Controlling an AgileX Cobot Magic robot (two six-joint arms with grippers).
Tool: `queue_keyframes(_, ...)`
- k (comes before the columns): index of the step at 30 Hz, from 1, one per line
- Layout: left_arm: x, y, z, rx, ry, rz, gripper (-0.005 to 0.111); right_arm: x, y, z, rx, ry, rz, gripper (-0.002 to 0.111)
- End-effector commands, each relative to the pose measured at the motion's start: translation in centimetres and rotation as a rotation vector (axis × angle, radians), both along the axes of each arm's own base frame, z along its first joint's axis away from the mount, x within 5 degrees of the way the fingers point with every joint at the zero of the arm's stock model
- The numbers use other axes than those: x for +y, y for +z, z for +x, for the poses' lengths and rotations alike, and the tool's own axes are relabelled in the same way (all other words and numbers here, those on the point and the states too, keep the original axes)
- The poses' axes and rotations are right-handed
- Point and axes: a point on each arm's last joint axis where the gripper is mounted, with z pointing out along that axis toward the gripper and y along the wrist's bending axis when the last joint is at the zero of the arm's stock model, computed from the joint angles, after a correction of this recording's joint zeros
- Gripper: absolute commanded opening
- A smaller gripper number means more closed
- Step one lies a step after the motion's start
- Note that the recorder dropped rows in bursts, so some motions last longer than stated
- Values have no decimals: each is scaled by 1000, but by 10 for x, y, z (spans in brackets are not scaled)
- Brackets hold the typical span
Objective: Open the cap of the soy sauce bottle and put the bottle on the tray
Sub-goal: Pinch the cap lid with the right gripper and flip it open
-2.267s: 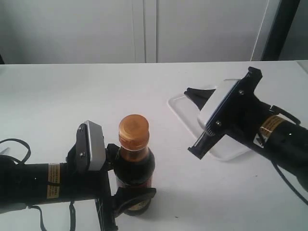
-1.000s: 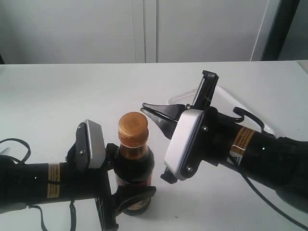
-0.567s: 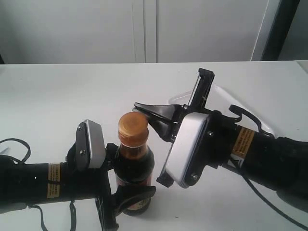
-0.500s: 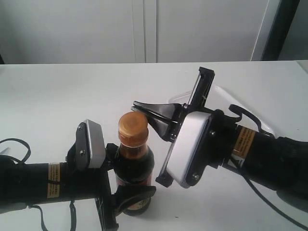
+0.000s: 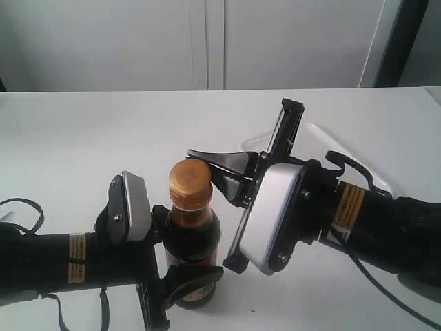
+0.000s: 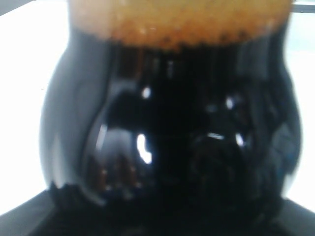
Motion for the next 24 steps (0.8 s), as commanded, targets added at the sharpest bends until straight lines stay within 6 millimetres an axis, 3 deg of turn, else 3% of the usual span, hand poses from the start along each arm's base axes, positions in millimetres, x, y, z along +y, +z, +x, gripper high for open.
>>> queue_keyframes(1, 1, -2, -2, 6, -13, 22, 0, 1, 6, -3, -20, 21, 20, 0)
queue_keyframes(17, 1, -2, -2, 7, -10, 20, 0, -2, 35, -29, -2, 192, 113, 0)
queue_keyframes(24, 1, -2, -2, 10, -8, 19, 0, -10, 41, -18, 104, 22, 178, 0)
